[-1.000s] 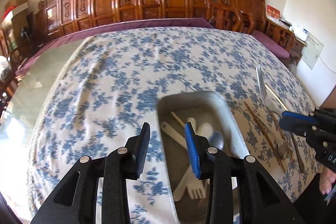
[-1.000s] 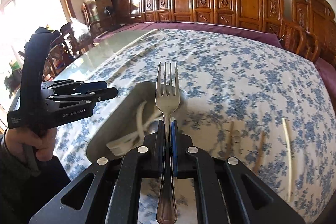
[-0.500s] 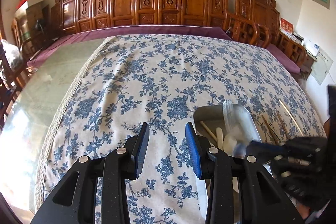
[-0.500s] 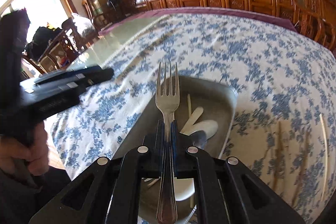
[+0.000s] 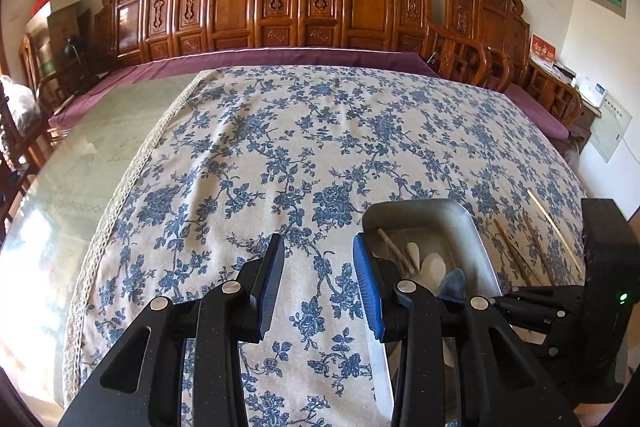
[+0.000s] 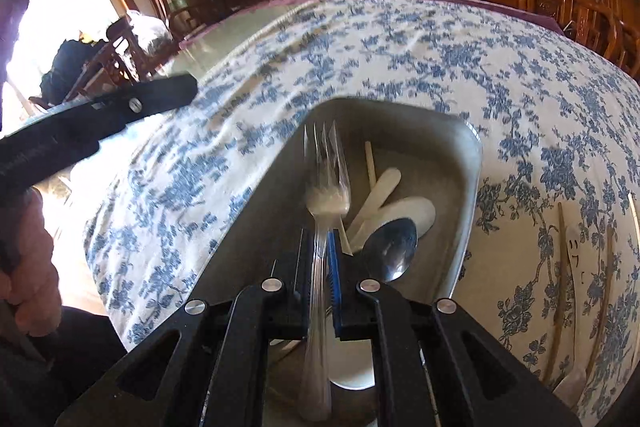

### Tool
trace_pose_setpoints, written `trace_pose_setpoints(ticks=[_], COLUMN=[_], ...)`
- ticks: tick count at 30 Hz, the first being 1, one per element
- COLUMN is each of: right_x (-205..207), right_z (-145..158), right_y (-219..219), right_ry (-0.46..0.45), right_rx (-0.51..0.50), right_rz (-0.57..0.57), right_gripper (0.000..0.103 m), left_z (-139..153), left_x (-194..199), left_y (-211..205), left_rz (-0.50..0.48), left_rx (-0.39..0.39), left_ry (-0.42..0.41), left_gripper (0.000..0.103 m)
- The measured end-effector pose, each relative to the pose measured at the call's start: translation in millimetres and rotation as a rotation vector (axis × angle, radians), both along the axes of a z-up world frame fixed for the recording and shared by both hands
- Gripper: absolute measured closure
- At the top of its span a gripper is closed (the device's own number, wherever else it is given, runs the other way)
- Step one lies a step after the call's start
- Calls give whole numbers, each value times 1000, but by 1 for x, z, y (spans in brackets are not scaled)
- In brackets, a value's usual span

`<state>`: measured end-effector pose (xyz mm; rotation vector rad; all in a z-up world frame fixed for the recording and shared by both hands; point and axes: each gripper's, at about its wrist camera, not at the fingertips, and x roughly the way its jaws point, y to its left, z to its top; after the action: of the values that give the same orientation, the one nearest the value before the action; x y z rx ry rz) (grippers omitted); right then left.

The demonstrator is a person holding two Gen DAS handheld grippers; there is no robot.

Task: Organize utensils
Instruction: 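Lower the metal fork into the tray and open the right gripper, then grasp a wooden chopstick with the right gripper while the left grasps another chopstick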

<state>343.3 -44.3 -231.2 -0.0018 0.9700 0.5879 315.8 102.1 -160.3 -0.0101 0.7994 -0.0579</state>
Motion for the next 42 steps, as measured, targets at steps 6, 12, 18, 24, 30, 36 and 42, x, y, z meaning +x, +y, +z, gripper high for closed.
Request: trace_pose_setpoints(ticks=[6,12,18,24,30,36,42], right_x=[-6,-13,-17,-10,9,17,18], right_z=[22,42,40,20,-7,-31,-41], right_y=[-28,-89,-165,-232,-270,-292,-289], right_ry=[-62,-134,-168,-160,-143,-80,-50], right_rx=[24,-11,-85,-139,-202,-198,-221], right_rz=[-27,-110,-224,-321,-347,-348,-314], right_gripper=[92,92,92,85,85,84,84], left_z=[0,3,2,1,-12,-25,-41], left_x=[-1,-7,-12,-18,-23,-29,-29], left_y=[-13,-40,-65,-98,-135,-163,-191], left_rz=[-27,-78,-107,-146,-191,-205,-215], left_rx=[-3,4,7,30,61,69,28], left_ry=[-1,-11,-2,-4,26,57,105], left_gripper=[65,43,32,28,28,28,33])
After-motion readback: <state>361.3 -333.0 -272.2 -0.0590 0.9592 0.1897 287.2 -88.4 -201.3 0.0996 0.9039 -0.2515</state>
